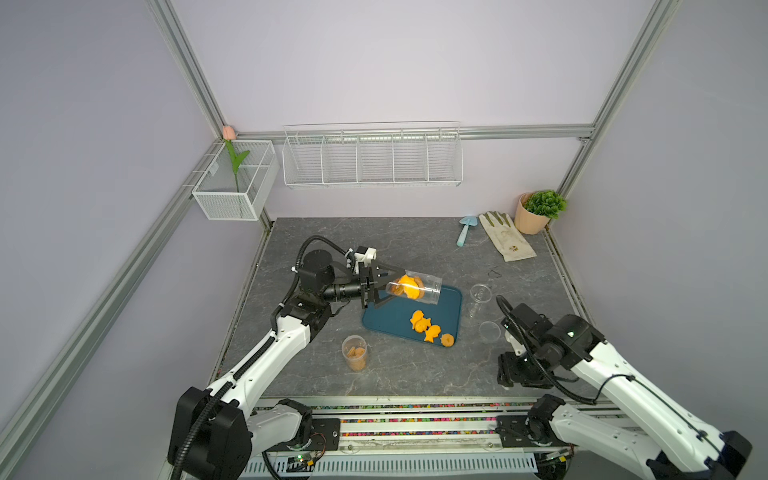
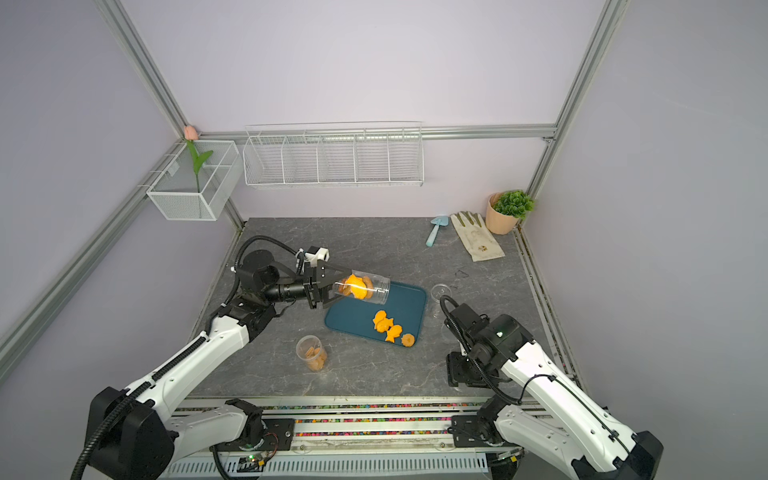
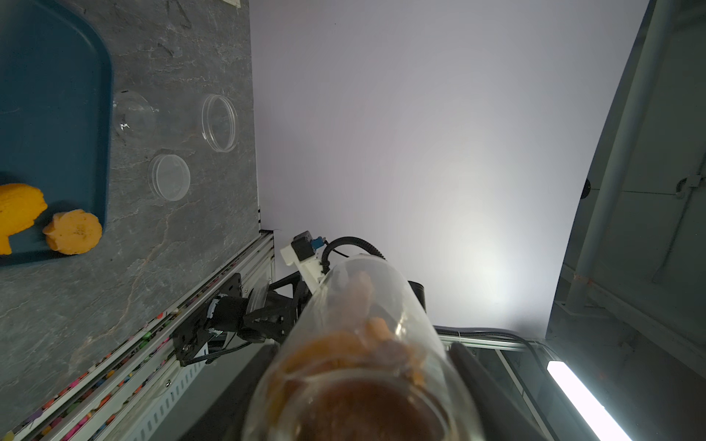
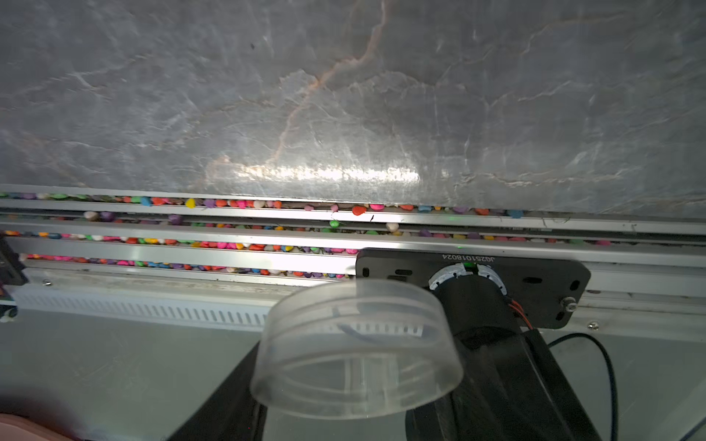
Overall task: Pour the cookies out of the jar
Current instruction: Place the lid at the center of the board.
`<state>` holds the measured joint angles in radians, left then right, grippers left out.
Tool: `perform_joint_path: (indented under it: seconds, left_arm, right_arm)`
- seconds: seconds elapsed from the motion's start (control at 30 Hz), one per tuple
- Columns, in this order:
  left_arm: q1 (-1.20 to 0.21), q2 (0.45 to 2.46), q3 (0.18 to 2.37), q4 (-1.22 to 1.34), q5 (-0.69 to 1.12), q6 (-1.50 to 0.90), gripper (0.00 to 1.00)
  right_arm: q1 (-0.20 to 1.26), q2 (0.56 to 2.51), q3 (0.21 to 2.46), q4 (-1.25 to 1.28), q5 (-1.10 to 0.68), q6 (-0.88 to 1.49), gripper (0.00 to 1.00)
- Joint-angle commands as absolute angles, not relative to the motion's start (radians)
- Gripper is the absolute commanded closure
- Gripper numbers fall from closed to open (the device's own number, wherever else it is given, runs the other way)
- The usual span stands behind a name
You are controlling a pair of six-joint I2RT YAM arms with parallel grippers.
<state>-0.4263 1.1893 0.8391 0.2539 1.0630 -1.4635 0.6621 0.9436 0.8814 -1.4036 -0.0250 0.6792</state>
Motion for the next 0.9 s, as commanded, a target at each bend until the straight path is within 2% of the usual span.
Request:
perform_joint_path:
  seconds: [0.0,0.43,0.87]
  left_arm:
    - [-0.424,1.184,0.829,0.272,1.075,-1.447,0.35]
    - [-0.423,1.196,0.822,0.253,1.073,-1.429,0.35]
    - [-0.410,1.195,0.818,0.223,1.091,-1.407,0.35]
  right_arm:
    - [0.675,0.989,0.826,-1.302,-0.017,0.758,0.64]
    - [0.676,1.225,0.763,-1.066,-0.002,0.687,0.61]
    - [0.686,1.366,0.753,-0.977,-0.021,0.674,0.54]
